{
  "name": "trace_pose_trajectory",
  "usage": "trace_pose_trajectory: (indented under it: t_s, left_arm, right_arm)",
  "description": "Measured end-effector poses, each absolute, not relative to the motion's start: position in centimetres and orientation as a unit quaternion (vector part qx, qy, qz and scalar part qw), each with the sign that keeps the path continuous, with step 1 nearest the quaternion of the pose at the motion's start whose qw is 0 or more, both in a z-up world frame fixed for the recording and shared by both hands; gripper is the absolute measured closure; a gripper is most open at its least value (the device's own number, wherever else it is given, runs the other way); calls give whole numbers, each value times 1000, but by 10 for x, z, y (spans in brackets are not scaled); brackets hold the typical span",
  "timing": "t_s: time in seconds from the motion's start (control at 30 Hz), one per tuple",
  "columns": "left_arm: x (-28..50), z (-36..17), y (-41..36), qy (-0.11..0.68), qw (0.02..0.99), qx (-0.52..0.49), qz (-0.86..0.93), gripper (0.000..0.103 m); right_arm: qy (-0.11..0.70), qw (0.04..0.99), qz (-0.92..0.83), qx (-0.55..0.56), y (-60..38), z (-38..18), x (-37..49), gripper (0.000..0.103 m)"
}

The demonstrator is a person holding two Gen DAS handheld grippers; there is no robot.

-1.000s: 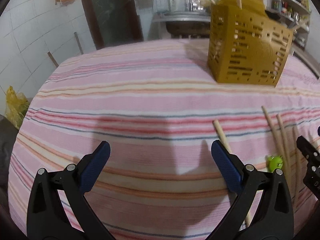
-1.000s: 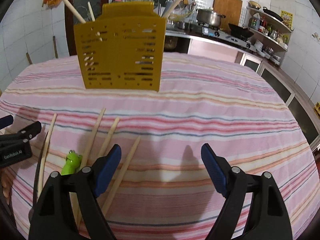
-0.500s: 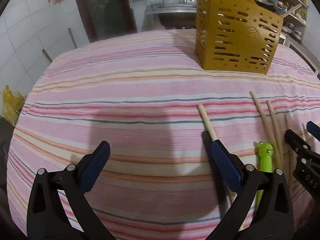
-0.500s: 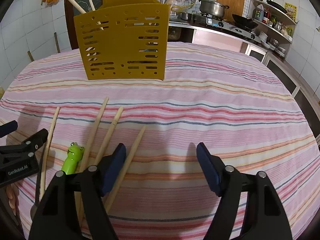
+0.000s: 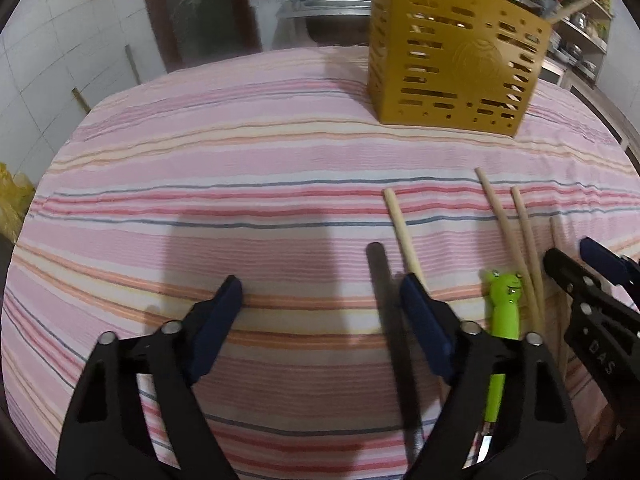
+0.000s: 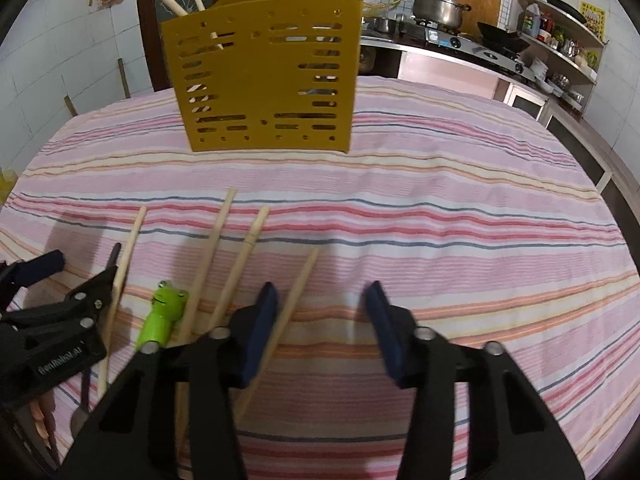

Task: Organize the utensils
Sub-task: 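Lower both tools to the loose chopsticks and close each on one chopstick, then lift both held chopsticks and carry them over the yellow caddy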

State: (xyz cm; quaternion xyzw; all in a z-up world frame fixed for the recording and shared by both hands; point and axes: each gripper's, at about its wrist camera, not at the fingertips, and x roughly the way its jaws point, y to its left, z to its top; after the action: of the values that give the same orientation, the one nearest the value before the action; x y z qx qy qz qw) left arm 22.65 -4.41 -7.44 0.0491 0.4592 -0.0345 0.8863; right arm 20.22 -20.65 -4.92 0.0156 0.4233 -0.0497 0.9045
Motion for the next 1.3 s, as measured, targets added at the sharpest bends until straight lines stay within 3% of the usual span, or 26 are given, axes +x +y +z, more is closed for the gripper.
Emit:
trace_pose_trajectory:
  t_s: [0.13, 0.2, 0.7, 1.3]
  left_arm:
    - [224, -72, -53, 463, 883, 59, -54, 56]
    - [225, -71, -58, 464, 882, 65, -60, 63]
    - [241, -69, -59, 467, 881, 50, -59, 93]
    - [226, -50, -49, 418, 906, 34, -50, 94]
  right_arm:
    - [425, 904, -46, 14, -202, -48, 210, 82]
    - [423, 905, -46, 10, -203, -46, 212, 91]
    - [433, 900, -45, 10, -204, -43, 228, 94]
    - [381, 923, -37, 39, -213, -26, 208, 97]
